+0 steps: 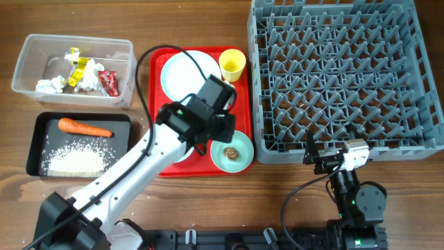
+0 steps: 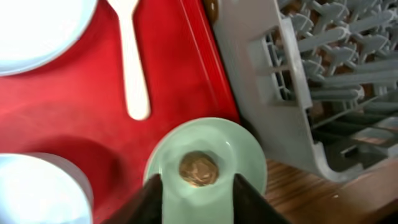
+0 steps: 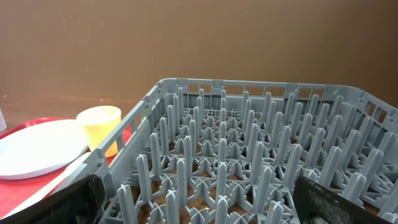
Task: Sort waste into correct bins and load items into the dishwasher rack
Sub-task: 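Reach left gripper to the green bowl with brown ball and grasp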
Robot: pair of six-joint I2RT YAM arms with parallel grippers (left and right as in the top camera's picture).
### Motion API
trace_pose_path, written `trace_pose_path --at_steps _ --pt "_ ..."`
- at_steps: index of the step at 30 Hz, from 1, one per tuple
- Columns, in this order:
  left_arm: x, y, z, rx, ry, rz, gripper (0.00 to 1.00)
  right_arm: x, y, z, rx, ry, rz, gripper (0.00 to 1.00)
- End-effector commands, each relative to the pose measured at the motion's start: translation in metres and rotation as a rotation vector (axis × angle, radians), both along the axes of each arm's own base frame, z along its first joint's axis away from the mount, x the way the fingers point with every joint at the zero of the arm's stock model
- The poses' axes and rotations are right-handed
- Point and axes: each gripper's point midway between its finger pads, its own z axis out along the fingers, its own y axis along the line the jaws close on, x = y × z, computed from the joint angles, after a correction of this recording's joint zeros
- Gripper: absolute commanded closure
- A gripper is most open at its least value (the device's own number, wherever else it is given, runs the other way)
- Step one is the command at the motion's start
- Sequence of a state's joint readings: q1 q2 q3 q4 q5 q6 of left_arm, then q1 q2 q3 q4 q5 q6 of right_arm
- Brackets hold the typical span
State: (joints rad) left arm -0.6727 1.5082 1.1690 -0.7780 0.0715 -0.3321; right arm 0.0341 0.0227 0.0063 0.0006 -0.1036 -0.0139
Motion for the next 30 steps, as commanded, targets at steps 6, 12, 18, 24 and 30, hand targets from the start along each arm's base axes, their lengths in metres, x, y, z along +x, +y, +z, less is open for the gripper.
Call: trace_pose_path --at_steps 6,12,18,24,30 --pt "-0.037 -0.021 -0.022 0.039 0.052 -0.066 0.74 0.000 0.000 0.001 -0.011 -0.005 0.000 0.00" --pt "-0.038 -0.022 -0.022 0.057 0.026 -0.156 0.35 0.000 0.000 0.001 -0.011 -0.005 0.000 0.00" --pt "-0.028 -0.012 -0.023 0.081 0.016 -0.008 0.59 0.000 0.000 0.001 -0.011 -0.005 0.000 0.00" --pt "-0.030 -0.011 -0.051 0.130 0.087 0.028 0.54 0.000 0.000 0.001 -0.011 -0.005 0.000 0.01" --pt "-0.033 -0.007 -0.087 0.204 0.166 0.049 0.53 0.000 0.000 0.001 -0.012 -0.005 0.000 0.00"
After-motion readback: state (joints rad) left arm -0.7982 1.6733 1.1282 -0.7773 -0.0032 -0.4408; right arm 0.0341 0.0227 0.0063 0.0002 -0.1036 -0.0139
